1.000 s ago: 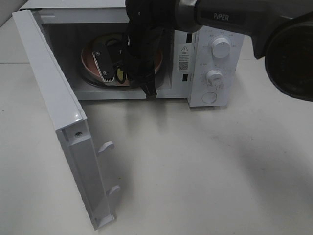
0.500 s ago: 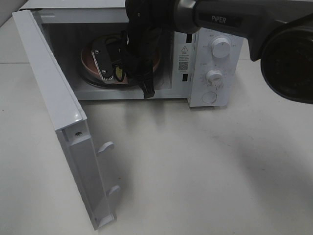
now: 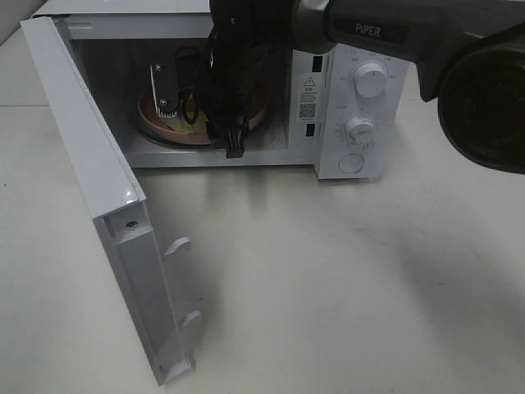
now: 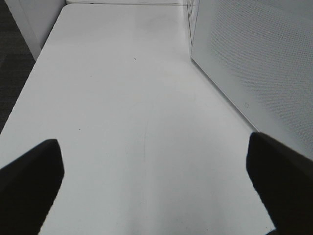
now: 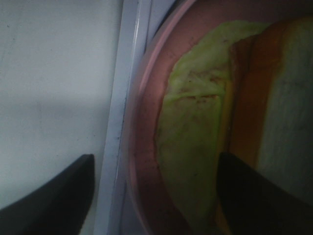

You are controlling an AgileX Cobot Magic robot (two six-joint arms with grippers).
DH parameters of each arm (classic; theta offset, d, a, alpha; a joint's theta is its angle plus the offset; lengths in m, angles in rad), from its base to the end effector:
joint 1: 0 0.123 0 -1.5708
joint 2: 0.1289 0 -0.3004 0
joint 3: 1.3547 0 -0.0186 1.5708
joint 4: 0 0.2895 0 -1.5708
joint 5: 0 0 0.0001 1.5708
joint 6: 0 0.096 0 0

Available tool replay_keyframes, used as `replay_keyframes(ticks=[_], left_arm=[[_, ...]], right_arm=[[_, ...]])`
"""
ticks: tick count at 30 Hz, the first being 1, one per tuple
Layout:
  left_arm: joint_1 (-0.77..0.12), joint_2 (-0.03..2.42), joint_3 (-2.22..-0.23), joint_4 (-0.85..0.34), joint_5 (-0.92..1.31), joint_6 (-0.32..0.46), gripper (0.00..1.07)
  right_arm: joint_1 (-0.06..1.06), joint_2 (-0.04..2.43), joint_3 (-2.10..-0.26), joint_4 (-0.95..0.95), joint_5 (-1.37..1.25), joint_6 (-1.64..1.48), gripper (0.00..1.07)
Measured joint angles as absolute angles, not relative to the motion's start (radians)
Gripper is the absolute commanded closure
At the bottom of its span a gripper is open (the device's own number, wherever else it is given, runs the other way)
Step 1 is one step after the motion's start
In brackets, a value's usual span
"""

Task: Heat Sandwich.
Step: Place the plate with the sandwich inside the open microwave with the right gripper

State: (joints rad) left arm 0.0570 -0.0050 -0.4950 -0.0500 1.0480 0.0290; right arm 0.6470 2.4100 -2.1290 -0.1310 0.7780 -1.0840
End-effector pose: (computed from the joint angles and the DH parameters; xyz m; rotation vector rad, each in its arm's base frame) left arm 0.0187 -0.0031 0.2933 -0.0265 2.0304 -0.0055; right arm 0.4755 0.3482 0.1770 -2.0055 1.5981 -0.3228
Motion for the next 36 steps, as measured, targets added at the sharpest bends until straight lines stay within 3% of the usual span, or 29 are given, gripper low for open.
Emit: replay_keyframes(ticks=[3,22,36], left_arm=[[0.057,-0.005,-0.495,-0.05,1.048,0.029,0.1],[0.057,-0.005,-0.495,-0.05,1.048,0.029,0.1],[0.057,-0.005,-0.495,-0.05,1.048,0.029,0.1]], right_arm=[[0.647,2.41,-2.129,-0.132,0.781,-1.08,0.23],[0.647,2.391,-2.125,-0.129,0.781,-1.038,0.31],[0.647,2.289,-1.903,-0.151,0.635,-1.037,0.31]])
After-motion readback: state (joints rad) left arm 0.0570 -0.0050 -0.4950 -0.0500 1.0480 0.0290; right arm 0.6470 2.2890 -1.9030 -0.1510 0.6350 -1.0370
